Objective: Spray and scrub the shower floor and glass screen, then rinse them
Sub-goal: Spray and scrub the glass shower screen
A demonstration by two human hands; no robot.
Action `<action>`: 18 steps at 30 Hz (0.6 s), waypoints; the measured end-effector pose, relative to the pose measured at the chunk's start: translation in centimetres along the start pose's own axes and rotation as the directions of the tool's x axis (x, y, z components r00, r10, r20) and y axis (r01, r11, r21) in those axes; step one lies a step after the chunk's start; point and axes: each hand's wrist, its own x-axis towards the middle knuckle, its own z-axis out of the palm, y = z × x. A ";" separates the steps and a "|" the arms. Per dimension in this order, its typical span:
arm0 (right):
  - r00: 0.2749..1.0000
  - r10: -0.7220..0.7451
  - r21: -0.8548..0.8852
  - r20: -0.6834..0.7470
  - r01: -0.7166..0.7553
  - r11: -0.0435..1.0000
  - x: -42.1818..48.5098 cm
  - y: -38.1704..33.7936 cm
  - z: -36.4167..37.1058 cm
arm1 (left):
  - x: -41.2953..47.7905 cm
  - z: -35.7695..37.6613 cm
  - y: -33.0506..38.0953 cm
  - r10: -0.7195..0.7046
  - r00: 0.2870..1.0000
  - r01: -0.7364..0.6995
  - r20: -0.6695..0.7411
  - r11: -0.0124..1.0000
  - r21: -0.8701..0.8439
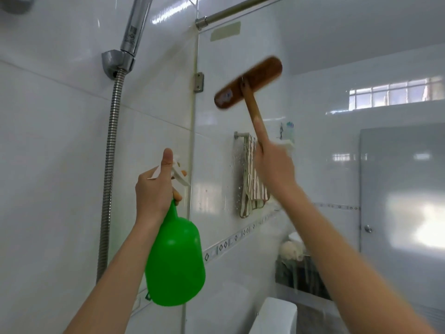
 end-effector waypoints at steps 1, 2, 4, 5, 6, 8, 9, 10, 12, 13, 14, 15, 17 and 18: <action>1.000 0.011 0.057 0.017 -0.012 0.998 -4.7 1.1 0.6 | -0.2 -0.2 -0.2 0.001 1.000 -0.001 0.007 1.000 -0.001; 0.999 0.006 0.059 0.037 -0.008 0.998 -9.7 2.1 1.2 | -0.5 -0.5 -0.2 -0.002 1.000 0.002 0.012 1.000 -0.011; 0.994 0.013 0.002 0.104 -0.013 1.000 -14.5 2.9 1.8 | -0.9 -0.8 -0.4 -0.015 1.000 0.015 0.015 1.000 -0.026; 0.996 -0.013 -0.011 0.092 0.014 1.000 -14.1 3.1 2.5 | -1.1 -0.8 -0.4 -0.021 0.999 0.022 0.024 1.000 -0.021; 0.997 -0.014 -0.028 0.079 0.016 0.999 -12.4 2.7 2.7 | -1.4 -0.7 -0.4 -0.034 0.999 0.034 0.040 0.999 -0.009; 0.998 -0.022 -0.008 0.058 0.023 1.000 -8.1 1.1 2.5 | -1.9 -0.8 -0.4 -0.043 0.998 0.043 0.048 0.999 -0.003; 0.997 -0.029 0.011 0.068 0.029 1.000 -6.8 0.9 2.3 | -2.2 -0.7 -0.5 -0.049 0.998 0.048 0.048 0.999 0.014; 0.997 -0.035 0.020 0.071 0.034 0.999 -7.0 1.1 2.3 | -2.5 -0.7 -0.7 -0.049 0.998 0.048 0.044 0.998 0.030; 0.999 -0.026 0.027 0.046 0.025 0.999 -12.5 2.7 2.7 | -3.1 -0.8 -0.9 -0.045 0.998 0.044 0.034 0.998 0.038; 0.998 0.000 0.025 0.055 -0.001 1.000 -17.1 3.5 3.1 | -3.4 -1.0 -1.0 -0.047 0.998 0.045 0.030 0.998 0.039; 0.995 0.062 0.016 0.081 -0.063 0.998 -21.9 4.1 3.3 | -3.7 -1.2 -1.3 -0.048 0.998 0.047 0.028 0.998 0.034; 0.988 0.096 0.010 0.123 -0.098 0.995 -25.6 4.1 3.2 | -4.0 -1.4 -1.4 -0.047 0.998 0.047 0.029 0.999 0.023; 0.984 0.099 0.004 0.149 -0.101 0.995 -27.8 3.5 3.9 | -4.6 -1.8 -1.7 -0.053 0.998 0.053 0.037 0.998 0.020; 0.983 0.106 0.011 0.148 -0.109 0.994 -26.1 2.5 4.3 | -4.7 -2.0 -1.7 -0.058 0.998 0.057 0.040 0.998 0.021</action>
